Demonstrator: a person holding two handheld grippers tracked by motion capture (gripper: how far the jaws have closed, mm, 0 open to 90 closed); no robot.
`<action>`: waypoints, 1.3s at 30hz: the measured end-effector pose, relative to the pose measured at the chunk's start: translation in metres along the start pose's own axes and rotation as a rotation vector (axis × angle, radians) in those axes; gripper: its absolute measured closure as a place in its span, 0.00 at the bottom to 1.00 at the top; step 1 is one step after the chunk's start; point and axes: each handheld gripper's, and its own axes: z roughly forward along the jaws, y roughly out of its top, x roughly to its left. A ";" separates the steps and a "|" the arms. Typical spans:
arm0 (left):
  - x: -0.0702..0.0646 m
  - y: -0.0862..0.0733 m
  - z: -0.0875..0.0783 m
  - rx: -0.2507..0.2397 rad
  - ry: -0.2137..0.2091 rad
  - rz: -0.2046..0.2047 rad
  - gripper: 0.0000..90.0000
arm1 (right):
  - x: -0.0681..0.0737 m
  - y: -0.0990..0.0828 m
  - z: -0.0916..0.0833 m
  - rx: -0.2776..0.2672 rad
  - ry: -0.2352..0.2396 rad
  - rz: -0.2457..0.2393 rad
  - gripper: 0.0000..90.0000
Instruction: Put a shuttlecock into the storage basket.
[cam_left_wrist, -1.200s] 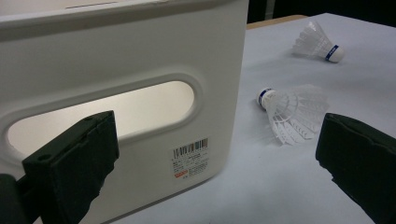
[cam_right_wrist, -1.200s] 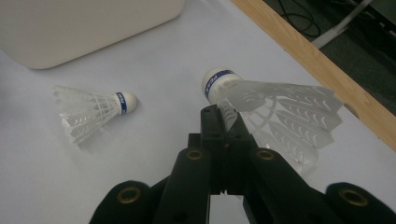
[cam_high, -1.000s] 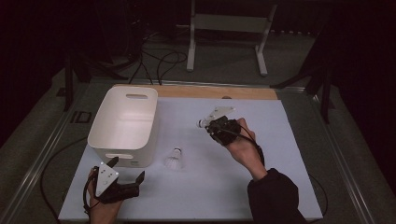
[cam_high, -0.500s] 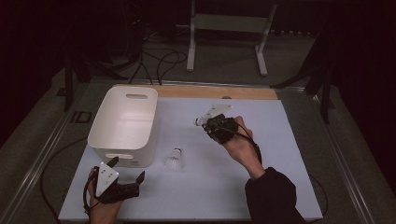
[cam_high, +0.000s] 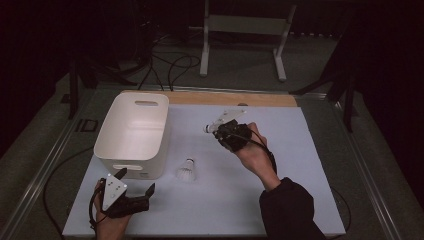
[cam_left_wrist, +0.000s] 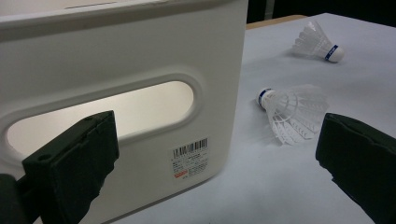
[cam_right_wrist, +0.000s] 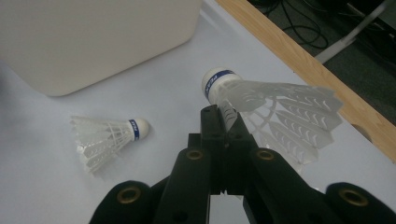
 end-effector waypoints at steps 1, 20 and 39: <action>0.000 0.000 0.000 0.000 0.000 0.000 0.00 | 0.000 0.000 0.000 -0.001 0.001 0.001 1.00; 0.000 0.000 0.000 -0.002 -0.001 -0.002 0.00 | 0.002 0.010 0.003 -0.027 0.022 0.003 1.00; 0.000 0.000 0.000 -0.002 -0.002 -0.001 0.00 | 0.007 0.021 0.005 -0.045 0.033 -0.005 1.00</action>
